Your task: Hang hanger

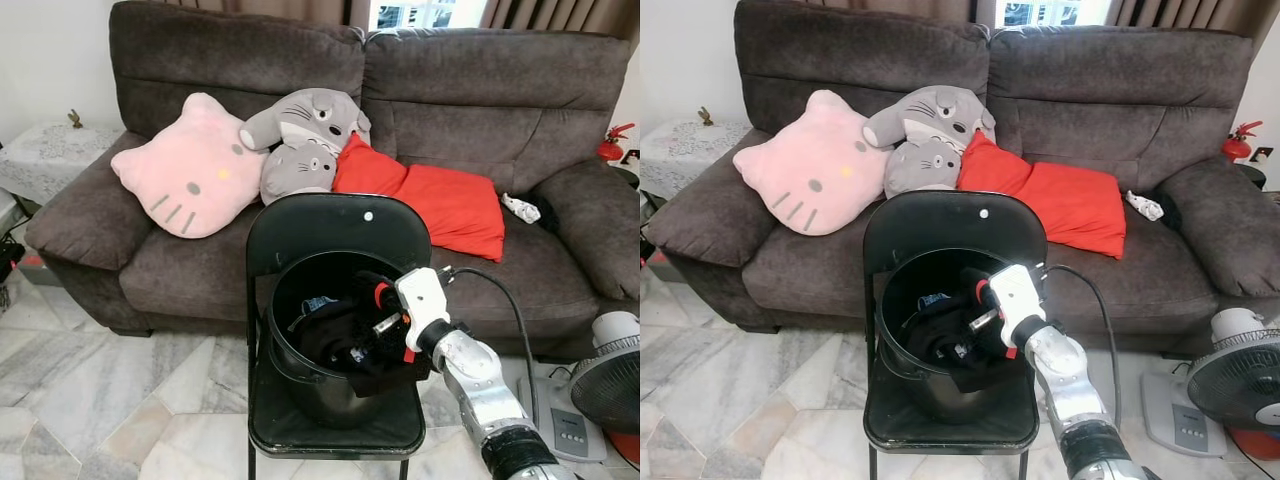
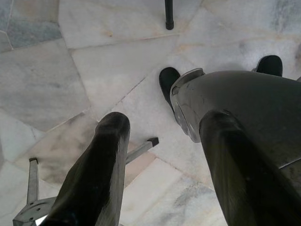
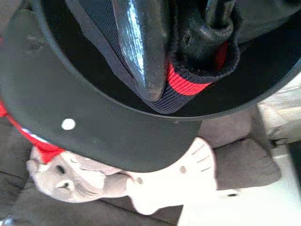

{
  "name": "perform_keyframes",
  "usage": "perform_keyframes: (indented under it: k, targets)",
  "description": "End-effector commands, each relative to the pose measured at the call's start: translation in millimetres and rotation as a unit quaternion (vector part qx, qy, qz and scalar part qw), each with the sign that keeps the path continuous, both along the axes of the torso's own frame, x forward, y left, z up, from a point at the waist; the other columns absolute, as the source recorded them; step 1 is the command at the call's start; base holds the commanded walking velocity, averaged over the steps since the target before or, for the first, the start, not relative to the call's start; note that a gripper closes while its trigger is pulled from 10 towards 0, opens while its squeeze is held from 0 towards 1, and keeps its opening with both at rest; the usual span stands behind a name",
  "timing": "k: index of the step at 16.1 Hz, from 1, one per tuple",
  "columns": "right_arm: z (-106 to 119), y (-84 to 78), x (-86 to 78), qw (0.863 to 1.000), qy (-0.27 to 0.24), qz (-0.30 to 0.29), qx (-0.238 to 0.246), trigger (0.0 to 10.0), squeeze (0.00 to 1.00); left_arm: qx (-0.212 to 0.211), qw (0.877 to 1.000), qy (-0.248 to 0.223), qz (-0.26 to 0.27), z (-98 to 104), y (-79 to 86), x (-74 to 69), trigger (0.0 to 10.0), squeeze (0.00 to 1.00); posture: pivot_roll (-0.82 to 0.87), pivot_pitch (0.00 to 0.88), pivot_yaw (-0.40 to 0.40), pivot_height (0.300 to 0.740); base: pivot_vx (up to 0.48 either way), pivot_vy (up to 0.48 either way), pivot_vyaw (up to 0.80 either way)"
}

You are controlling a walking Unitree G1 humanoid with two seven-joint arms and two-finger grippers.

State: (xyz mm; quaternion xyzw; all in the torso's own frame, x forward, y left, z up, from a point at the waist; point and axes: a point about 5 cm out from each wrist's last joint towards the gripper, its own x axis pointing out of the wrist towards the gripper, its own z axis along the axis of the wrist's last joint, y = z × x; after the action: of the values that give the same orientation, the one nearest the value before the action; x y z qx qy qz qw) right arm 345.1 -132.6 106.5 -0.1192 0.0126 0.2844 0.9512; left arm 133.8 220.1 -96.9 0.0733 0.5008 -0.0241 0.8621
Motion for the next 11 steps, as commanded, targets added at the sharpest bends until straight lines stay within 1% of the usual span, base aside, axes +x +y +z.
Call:
perform_keyframes:
  k: [1,2,4,6,7,8,9,11]
  targets:
    - [7.0,-0.8,-2.1,0.999,-0.008,0.027,0.021,0.0,0.00,-0.002,1.000,0.017,-0.006,-3.4,-3.2,-7.4,10.0,0.00,-0.12,0.065,0.002,0.740,0.000,0.000,0.00]
    - [16.1,-2.0,-4.5,0.997,-0.012,0.058,0.041,0.0,0.00,-0.001,1.000,0.017,-0.006,-3.5,-3.2,-7.5,10.0,0.00,-0.12,0.065,0.002,0.740,0.000,0.000,0.00]
    - [21.1,-2.9,-8.4,0.995,-0.011,0.086,0.044,0.0,0.00,-0.001,1.000,0.018,-0.006,-3.5,-3.1,-7.6,10.0,0.00,-0.12,0.067,0.000,0.740,0.000,0.000,0.00]
    - [19.3,-1.4,-17.4,0.992,-0.003,0.122,0.026,0.0,0.00,-0.001,1.000,0.019,-0.007,-3.6,-3.2,-7.9,10.0,0.00,-0.13,0.069,0.001,0.740,0.000,0.000,0.00]
    - [15.2,-1.2,-21.0,0.992,0.005,0.128,0.020,0.0,0.00,-0.002,1.000,0.019,-0.008,-3.6,-3.2,-7.9,10.0,0.00,-0.13,0.071,0.000,0.740,0.000,0.000,0.00]
    - [14.0,-1.6,-22.4,0.991,0.009,0.130,0.019,0.0,0.00,-0.002,1.000,0.019,-0.007,-3.6,-3.3,-7.9,10.0,0.00,-0.13,0.071,0.000,0.740,0.000,0.000,0.00]
    - [8.4,-1.8,-29.1,0.990,0.029,0.140,0.021,0.0,0.00,-0.002,1.000,0.019,-0.007,-3.7,-3.4,-7.8,10.0,0.00,-0.13,0.073,-0.001,0.740,0.000,0.000,0.00]
    - [8.4,-0.2,-38.5,0.985,0.039,0.164,0.028,0.0,0.00,-0.001,1.000,0.019,-0.006,-3.6,-3.2,-7.9,10.0,0.00,-0.13,0.074,-0.001,0.740,0.000,0.000,0.00]
